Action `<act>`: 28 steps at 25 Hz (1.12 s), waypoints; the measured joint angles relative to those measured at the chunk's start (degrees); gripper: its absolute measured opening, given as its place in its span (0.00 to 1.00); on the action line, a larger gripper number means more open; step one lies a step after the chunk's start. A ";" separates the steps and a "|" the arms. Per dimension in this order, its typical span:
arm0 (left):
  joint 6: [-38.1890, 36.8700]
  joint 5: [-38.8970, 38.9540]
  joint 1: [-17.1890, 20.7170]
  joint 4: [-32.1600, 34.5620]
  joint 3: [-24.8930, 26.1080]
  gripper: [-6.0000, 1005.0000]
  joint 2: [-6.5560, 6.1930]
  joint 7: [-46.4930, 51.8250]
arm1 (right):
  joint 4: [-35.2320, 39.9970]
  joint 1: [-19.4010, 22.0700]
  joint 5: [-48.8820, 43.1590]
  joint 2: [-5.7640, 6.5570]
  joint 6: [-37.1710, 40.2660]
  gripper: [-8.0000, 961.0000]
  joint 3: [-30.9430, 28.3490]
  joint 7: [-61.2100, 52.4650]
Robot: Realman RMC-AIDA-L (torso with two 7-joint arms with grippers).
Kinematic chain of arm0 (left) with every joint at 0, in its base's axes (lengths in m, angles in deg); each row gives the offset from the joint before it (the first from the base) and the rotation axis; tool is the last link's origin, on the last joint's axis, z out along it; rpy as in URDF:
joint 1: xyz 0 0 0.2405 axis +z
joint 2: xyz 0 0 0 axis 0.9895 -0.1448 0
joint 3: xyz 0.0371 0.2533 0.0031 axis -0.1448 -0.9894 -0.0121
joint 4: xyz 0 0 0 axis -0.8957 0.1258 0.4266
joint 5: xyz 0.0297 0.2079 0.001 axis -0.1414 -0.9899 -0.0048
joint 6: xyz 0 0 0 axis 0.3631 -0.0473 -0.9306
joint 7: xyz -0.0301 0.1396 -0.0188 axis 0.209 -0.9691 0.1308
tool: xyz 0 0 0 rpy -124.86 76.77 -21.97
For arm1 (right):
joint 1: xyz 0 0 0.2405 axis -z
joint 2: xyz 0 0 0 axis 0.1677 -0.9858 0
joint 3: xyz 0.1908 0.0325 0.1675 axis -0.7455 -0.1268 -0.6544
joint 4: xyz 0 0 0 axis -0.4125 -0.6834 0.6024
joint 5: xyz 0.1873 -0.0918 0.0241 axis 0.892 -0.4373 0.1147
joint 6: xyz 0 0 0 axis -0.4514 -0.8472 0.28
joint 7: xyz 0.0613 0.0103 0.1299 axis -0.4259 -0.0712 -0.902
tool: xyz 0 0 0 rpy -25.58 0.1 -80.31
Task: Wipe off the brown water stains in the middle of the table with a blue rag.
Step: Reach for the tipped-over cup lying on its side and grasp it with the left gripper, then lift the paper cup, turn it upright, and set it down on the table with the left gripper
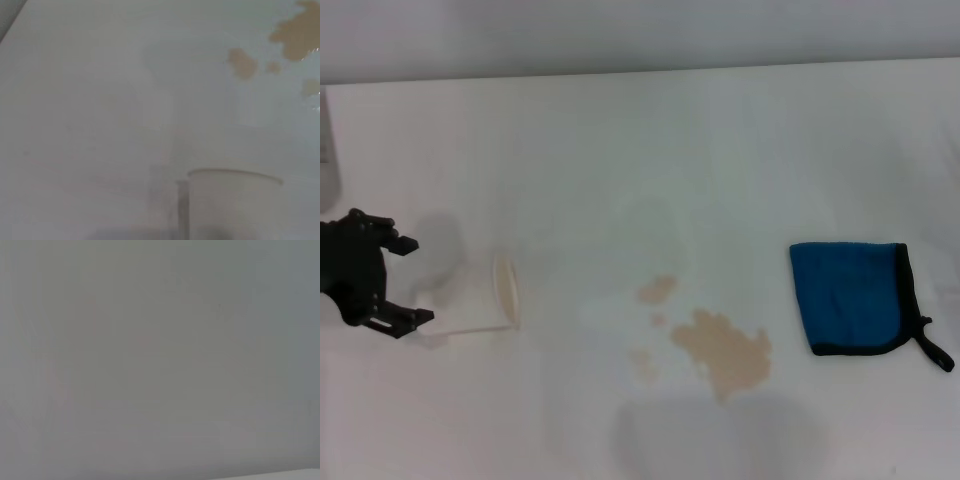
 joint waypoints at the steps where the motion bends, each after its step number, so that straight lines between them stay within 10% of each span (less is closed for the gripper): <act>1: -1.12 0.01 0.21 -0.40 -0.89 0.86 0.01 -0.03 | 0.01 0.00 -0.02 0.00 0.00 0.90 0.03 0.00; 28: -14.09 6.05 -0.29 -13.14 -5.93 0.81 0.28 -4.96 | 0.27 0.21 -0.01 0.00 -0.45 0.90 0.05 0.00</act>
